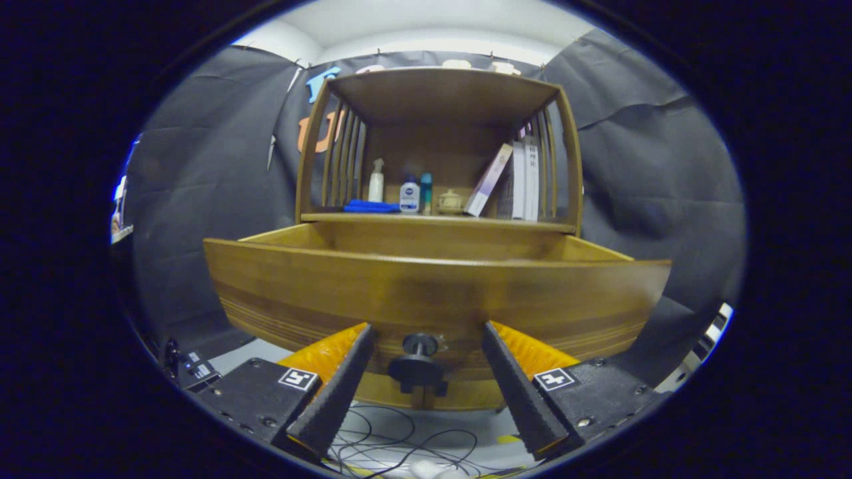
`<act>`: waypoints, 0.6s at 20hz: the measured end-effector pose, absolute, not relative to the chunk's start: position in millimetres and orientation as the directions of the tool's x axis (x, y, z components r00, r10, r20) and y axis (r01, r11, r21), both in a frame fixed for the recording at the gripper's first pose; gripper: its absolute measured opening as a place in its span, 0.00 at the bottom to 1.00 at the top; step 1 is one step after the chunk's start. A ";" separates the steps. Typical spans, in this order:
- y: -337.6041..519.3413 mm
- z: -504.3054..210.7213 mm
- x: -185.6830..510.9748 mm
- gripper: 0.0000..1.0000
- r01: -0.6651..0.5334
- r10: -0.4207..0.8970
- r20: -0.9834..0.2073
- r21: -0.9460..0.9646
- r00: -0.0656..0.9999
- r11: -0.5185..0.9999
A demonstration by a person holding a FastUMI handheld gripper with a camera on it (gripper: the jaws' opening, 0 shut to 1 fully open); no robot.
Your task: Pull open the drawer, take out the items inside it, and place them on the countertop above the cabinet.
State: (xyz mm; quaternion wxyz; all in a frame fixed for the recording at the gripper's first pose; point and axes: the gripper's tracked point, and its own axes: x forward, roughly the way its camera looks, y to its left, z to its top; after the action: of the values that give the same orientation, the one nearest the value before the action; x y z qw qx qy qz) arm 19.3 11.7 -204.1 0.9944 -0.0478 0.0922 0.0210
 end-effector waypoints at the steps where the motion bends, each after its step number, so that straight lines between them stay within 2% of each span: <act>1: 12.2 -195.3 17.5 1.00 -0.057 0.043 -0.170 -0.080 0.984 0.995; 8: 10.0 -97.2 33.9 1.00 -0.064 0.061 -0.097 -0.021 0.993 0.998; 12: 6.1 -54.6 71.2 1.00 -0.073 0.070 -0.111 -0.021 0.991 0.997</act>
State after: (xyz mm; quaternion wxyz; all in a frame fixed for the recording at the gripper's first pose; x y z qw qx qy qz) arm 71.2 6.1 -54.6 0.9977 -0.0124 0.0553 0.0360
